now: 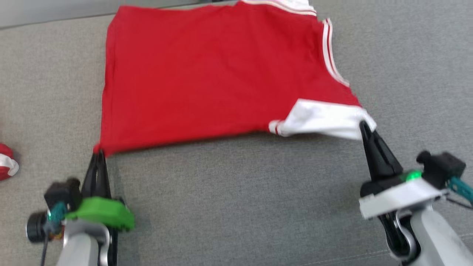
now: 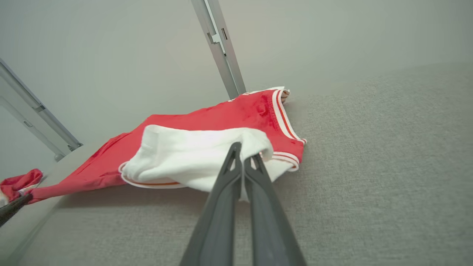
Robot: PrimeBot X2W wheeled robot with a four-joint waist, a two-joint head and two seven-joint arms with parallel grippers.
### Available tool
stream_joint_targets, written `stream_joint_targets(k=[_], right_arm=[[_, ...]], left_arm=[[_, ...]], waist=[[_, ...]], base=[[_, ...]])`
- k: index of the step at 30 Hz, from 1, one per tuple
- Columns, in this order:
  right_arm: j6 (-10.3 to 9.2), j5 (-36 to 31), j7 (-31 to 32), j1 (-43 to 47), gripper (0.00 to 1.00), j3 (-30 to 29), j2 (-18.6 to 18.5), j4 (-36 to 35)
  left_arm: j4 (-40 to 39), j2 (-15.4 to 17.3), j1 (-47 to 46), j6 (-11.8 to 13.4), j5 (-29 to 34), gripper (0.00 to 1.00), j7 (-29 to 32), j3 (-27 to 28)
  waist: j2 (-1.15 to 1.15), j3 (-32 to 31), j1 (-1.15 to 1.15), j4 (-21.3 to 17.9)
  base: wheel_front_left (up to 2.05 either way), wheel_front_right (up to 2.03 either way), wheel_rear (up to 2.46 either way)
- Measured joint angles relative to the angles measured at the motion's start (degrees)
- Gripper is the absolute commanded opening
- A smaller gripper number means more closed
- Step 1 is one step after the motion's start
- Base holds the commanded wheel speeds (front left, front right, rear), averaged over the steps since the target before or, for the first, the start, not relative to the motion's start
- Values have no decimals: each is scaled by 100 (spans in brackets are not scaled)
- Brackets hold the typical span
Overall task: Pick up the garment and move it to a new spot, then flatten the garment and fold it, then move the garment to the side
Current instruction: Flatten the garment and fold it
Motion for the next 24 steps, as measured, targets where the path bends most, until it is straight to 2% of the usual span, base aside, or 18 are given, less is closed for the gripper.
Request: stream_joint_targets(k=[3,7,11,15,20,24], right_arm=[[0,-156,0,613,0,-162,-14,-480],[1,-335,65,1321,0,-387,3,-1004],[0,-493,289,1816,0,-582,113,-1505],[0,-579,541,2018,0,-690,146,-1792],[0,-613,749,1791,0,-715,24,-1793],[0,-604,793,1278,0,-647,-169,-1457]], left_arm=[[-578,-13,721,120,32,0,55,-10],[-1523,-41,1487,326,22,0,465,-23],[-2373,-35,2045,527,5,0,889,-33],[-2916,5,2289,601,52,0,1187,-137],[-3060,181,2128,537,111,0,1438,-210],[-2738,366,1436,253,109,0,1762,-381]], waist=[[0,-157,0,-41],[0,-336,0,-50],[0,-435,0,5],[0,-479,0,21],[0,-401,0,-16],[0,-228,0,-9]], base=[[0,0,0],[0,0,0],[0,0,0],[0,0,0],[0,0,0],[0,0,0]])
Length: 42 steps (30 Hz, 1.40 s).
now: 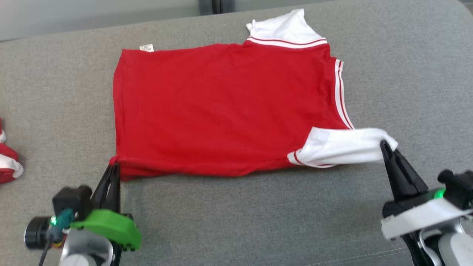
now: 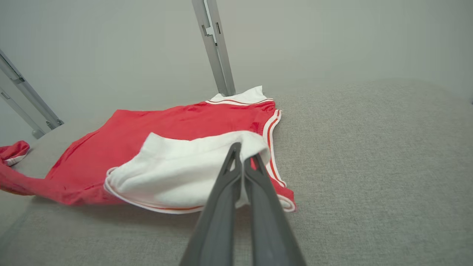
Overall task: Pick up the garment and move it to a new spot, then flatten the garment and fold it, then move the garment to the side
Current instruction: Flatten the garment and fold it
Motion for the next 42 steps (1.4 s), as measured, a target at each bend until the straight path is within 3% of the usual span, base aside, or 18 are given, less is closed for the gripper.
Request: stream_joint_targets(k=[7,13,18,19,20,21,25,30,36,42], right_arm=[[0,57,-165,-1312,0,583,-521,984],[0,179,-485,-2309,0,984,-846,1788],[0,332,-631,-2865,0,1337,-875,2464],[0,348,-667,-2949,24,1397,-868,2607],[0,349,-688,-3022,81,1438,-846,2758],[0,352,-715,-3073,100,1438,-815,2889],[0,135,-771,-3129,100,1170,-664,3043],[0,-460,-794,-2747,100,321,-272,2173],[1,-886,-794,-1845,100,-104,130,1249],[1,-1005,-793,-999,100,-234,383,815]], left_arm=[[815,158,-1041,-360,0,0,274,-197],[1260,141,-1612,-459,8,0,44,-256],[1650,81,-1820,-514,-2,0,-87,-326],[1715,67,-1863,-521,-2,7,-133,-346],[1797,48,-1903,-546,-13,60,-165,-358],[1856,15,-1918,-554,-45,100,-260,-353],[1906,-151,-1908,-458,-51,100,-789,-330],[1593,-334,-1784,-220,38,100,-1563,-232],[993,-447,-1486,-30,155,100,-1727,-76],[684,-465,-1038,151,318,100,-1746,-14]], waist=[[0,411,0,10],[0,676,0,105],[0,782,0,203],[0,794,0,219],[0,801,0,233],[0,805,0,243],[0,753,0,249],[0,635,0,239],[0,398,0,217],[0,129,0,188]], base=[[0,0,0],[0,0,0],[0,0,0],[0,0,0],[0,0,0],[0,0,0],[0,0,0],[0,0,0],[0,0,0],[0,0,0]])
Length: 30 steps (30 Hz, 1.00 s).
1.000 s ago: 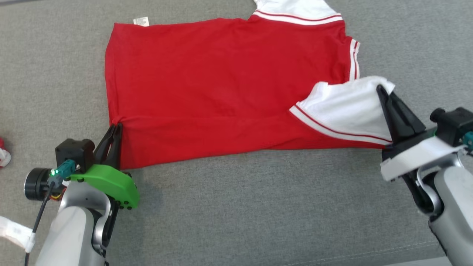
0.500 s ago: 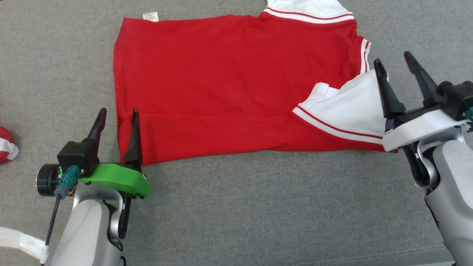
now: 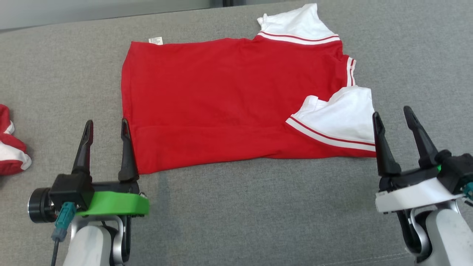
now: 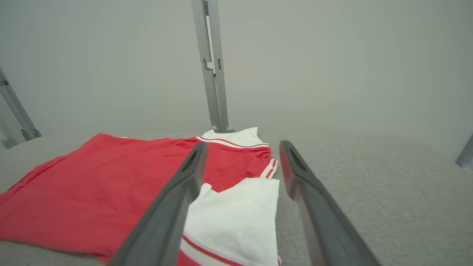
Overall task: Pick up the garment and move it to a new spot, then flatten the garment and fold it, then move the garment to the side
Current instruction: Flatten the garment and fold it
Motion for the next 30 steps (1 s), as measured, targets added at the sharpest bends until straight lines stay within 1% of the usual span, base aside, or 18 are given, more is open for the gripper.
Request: stream_joint_targets(k=[6,17,19,23,30], right_arm=[[0,-32,1,545,100,-32,155,-193],[0,-24,96,678,100,-70,181,-301],[0,-9,146,678,100,-75,177,-259],[0,45,235,664,100,-62,85,68],[0,263,215,235,100,3,-46,1148]], left_arm=[[-94,-11,500,154,34,100,-2,33],[-54,11,680,169,-27,100,-4,34],[-9,31,677,165,-27,100,87,12],[296,25,655,90,-126,100,298,-75],[1176,-37,314,-163,-410,100,453,-123]], waist=[[0,-239,0,-43],[0,-363,0,-106],[0,-332,0,-103],[0,-212,0,-94],[0,122,0,-67]], base=[[0,0,0],[0,0,0],[0,0,0],[0,0,0],[0,0,0]])
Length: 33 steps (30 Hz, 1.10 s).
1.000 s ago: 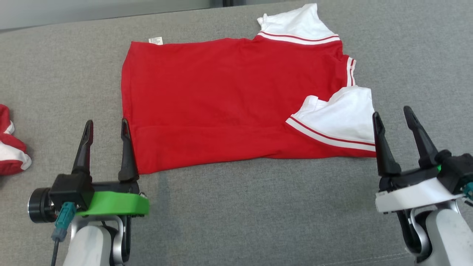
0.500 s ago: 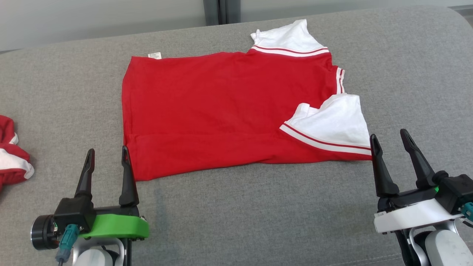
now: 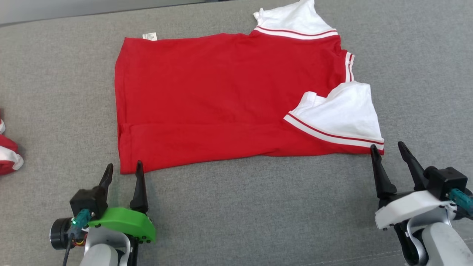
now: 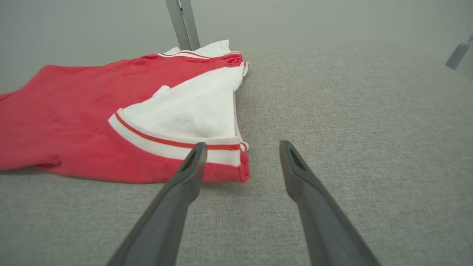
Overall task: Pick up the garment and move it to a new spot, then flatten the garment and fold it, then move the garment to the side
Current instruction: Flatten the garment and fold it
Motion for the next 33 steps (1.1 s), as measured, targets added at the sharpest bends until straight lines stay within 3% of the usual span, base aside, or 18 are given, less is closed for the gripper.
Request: stream_joint_targets(k=[8,9,10,11,12,17,23,29,30,32,33], right_arm=[[0,445,-111,-750,100,569,-151,995],[0,497,-127,-840,51,644,-189,1073],[0,542,-135,-898,38,687,-214,1112],[0,594,-151,-959,0,740,-247,1154],[0,655,-164,-990,0,773,-277,1172],[2,890,-182,-993,0,918,-382,1115],[3,1151,-172,-587,0,979,-561,719],[5,1272,80,222,0,832,-662,74],[4,1299,303,810,0,690,-589,-313],[4,1307,374,1012,0,631,-520,-400],[4,1304,374,1065,40,625,-489,-436]], left_arm=[[783,-87,-593,-372,-509,100,331,43],[873,-92,-655,-443,-563,100,401,33],[910,-96,-703,-492,-625,81,447,25],[961,-99,-761,-524,-657,26,456,15],[1005,-104,-805,-570,-690,0,465,11],[1068,-79,-865,-649,-734,0,359,-9],[737,78,-422,-549,-673,0,292,-3],[0,258,318,-372,-704,0,773,-12],[-475,337,816,-281,-823,0,1194,-20],[-619,339,992,-235,-843,0,1328,-52],[-636,352,1056,-235,-844,18,1447,-101]], waist=[[0,275,0,91],[0,296,0,111],[0,310,0,126],[0,326,0,145],[0,334,0,161],[0,305,0,177],[0,112,0,169],[0,-160,0,202],[0,-323,0,236],[0,-385,0,249],[0,-412,0,254]], base=[[0,0,0],[0,0,0],[0,0,0],[0,0,0],[0,0,0],[0,0,0],[0,0,0],[0,0,0],[0,0,0],[0,0,0],[0,0,0]])
